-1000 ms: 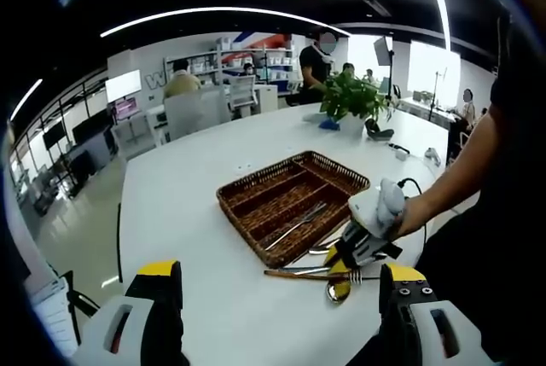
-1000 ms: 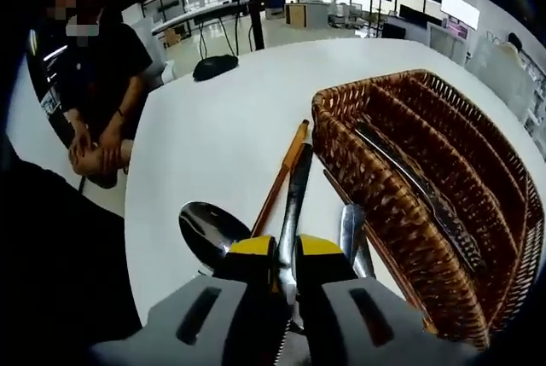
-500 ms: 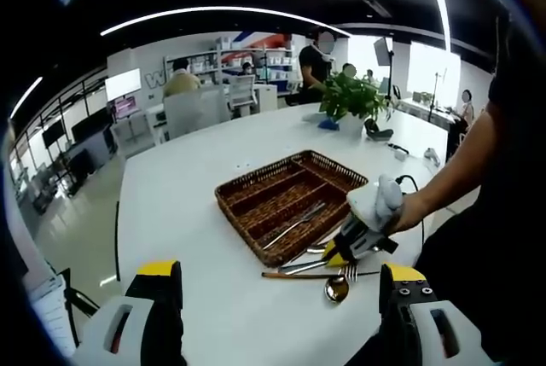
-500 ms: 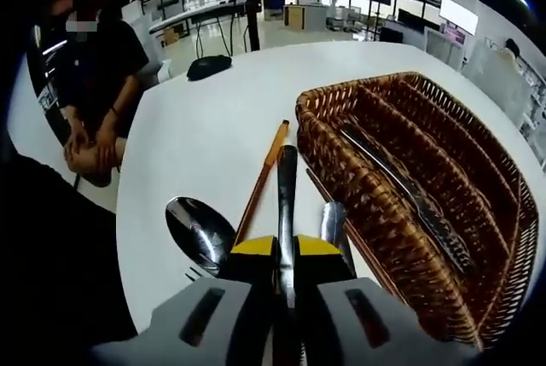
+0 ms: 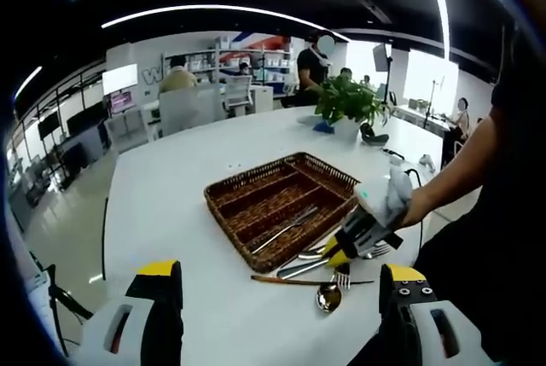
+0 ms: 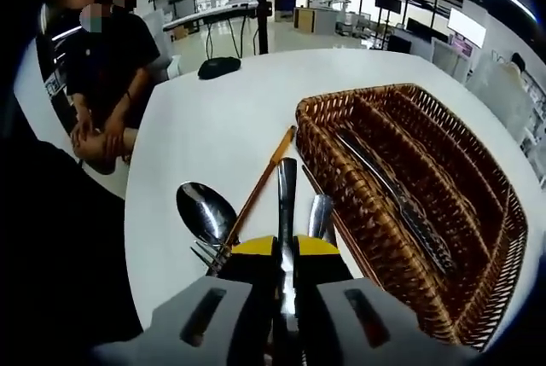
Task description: Arrange the knives, forks, and spoons in their matching storage slots by inserting each utensil handle-first until every utensil is classified and aligned in the correct compartment
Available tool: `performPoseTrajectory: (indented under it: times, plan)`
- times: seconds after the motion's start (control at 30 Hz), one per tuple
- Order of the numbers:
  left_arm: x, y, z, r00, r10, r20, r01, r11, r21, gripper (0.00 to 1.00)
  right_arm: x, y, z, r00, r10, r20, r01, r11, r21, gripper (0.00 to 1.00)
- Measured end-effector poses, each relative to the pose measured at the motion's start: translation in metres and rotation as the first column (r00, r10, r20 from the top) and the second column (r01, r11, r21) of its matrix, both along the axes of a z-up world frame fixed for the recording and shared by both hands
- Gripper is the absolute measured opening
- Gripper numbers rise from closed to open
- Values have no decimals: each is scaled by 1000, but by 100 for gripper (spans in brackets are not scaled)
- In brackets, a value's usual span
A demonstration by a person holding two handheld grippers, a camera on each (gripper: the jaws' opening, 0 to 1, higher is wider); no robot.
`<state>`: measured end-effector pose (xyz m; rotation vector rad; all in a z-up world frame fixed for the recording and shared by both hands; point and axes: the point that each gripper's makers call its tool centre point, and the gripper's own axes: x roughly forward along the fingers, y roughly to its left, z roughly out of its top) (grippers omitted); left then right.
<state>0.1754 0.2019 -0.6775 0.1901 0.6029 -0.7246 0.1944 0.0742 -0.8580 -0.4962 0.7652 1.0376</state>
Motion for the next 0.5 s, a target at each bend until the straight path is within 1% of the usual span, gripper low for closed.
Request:
performPoseTrajectory:
  times: [0.1,0.23,0.5]
  plan:
    - [1,-3,1,1000,-3,4,3,1000,-2,100,0,-1,-9,999,-11,-44,11,1000,-12,4]
    - [0,-3,3,1000,1,9,-1,1000,-2,100,-1,0,-15,998,-1,-61,0,1000,-23,5]
    - [-8,10,0,999,32,1,-32,999,7,100,3,11,-15,998,37,-45,-38,999,-22,6]
